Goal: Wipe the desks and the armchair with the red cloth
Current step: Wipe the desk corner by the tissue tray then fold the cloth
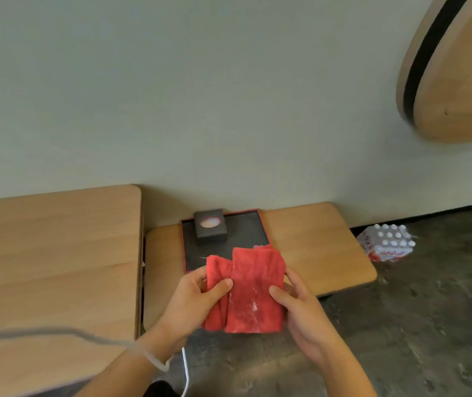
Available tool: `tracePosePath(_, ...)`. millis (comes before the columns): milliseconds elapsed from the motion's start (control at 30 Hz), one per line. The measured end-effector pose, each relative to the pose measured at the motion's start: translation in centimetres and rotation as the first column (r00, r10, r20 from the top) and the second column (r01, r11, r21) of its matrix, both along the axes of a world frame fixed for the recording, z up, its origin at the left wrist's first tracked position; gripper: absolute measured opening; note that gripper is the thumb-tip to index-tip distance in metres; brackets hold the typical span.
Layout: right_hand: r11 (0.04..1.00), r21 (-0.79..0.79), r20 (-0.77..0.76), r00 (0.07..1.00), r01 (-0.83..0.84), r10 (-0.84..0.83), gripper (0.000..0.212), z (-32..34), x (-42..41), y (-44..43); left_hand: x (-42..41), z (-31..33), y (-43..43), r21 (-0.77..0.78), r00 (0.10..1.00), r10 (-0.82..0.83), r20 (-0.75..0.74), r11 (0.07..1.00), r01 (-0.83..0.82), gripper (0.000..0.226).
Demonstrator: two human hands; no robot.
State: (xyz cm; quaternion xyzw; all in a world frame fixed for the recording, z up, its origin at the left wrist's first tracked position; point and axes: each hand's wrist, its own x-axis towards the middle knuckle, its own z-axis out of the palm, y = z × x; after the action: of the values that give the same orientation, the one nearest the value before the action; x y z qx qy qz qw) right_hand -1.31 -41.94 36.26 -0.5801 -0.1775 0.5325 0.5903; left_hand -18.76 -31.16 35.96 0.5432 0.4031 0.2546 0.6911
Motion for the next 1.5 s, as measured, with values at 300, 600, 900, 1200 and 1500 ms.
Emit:
tracePosePath(300,0.983,-0.186,0.06,0.998,0.003,0.008,0.036,-4.7,8.9,7.0,8.5,-8.0,5.6,-0.03,0.995,0.044,-0.093,0.998,-0.047,0.019)
tracePosePath(600,0.901,-0.426,0.163,0.987,0.082,-0.013,0.034,-16.9,16.8,15.9,17.0,-19.8,14.4,-0.102,0.952,-0.081,-0.295,0.993,0.053,0.004)
tracePosePath(900,0.885,-0.459,0.266,0.94,-0.072,0.215,0.045,-31.0,23.3,24.7,22.0,-32.1,20.1,-0.093,0.861,-0.037,-0.508,0.996,-0.012,0.006)
tracePosePath(1200,0.893,-0.386,0.552,0.718,-0.231,0.424,0.056,-41.0,26.7,33.6,27.8,-39.8,28.2,0.201,0.834,0.206,-0.512,0.973,-0.117,0.049)
tracePosePath(1500,0.69,-0.582,0.753,0.037,-0.431,0.657,0.066,-46.4,25.3,32.9,28.9,-47.3,25.7,0.291,0.379,0.07,-0.923,0.771,0.566,0.068)
